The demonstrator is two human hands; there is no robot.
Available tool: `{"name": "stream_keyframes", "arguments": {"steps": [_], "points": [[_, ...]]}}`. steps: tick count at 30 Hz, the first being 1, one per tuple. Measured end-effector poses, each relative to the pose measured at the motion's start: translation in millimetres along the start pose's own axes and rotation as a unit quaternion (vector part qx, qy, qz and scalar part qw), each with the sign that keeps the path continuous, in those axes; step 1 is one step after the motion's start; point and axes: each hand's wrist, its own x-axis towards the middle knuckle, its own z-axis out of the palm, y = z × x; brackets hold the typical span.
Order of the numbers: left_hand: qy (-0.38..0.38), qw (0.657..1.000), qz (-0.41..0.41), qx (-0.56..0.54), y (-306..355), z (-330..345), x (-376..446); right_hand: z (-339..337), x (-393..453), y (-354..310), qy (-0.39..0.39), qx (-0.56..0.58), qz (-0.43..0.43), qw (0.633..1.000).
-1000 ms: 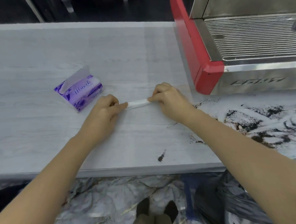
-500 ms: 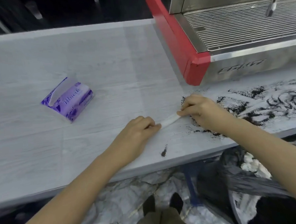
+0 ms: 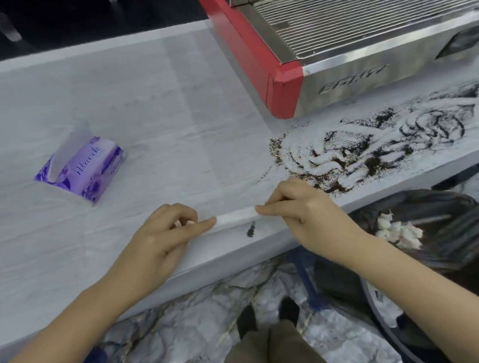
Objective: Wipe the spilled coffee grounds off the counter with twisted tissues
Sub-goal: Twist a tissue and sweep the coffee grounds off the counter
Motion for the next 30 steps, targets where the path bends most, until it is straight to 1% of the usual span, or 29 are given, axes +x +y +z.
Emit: {"name": "stream_keyframes", "arguments": {"steps": [3,8,11,17,25,30], "points": [[-0.042,0.999,0.031,0.005,-1.8,4.5,-2.6,8.0,-28.7,-5.9,-0.006,-0.001,0.024,1.000],[-0.094,0.993,0.066,0.020,-5.0,13.0,1.5,15.9,-47.1,-4.7,-0.007,-0.047,0.018,0.999],[-0.111,0.989,0.085,0.034,-8.6,18.4,9.0,17.7,-50.0,-3.3,-0.016,-0.074,0.021,0.997],[-0.119,0.986,0.112,0.024,-12.7,29.2,42.8,6.2,-52.3,13.6,-0.003,-0.102,0.058,0.993],[-0.100,0.981,0.163,0.020,-15.5,61.4,133.2,-35.8,-50.5,66.5,0.027,-0.114,0.118,0.986],[-0.100,0.981,0.167,0.018,-13.3,74.5,176.6,-59.1,-43.8,91.0,0.048,-0.124,0.151,0.980]]}}
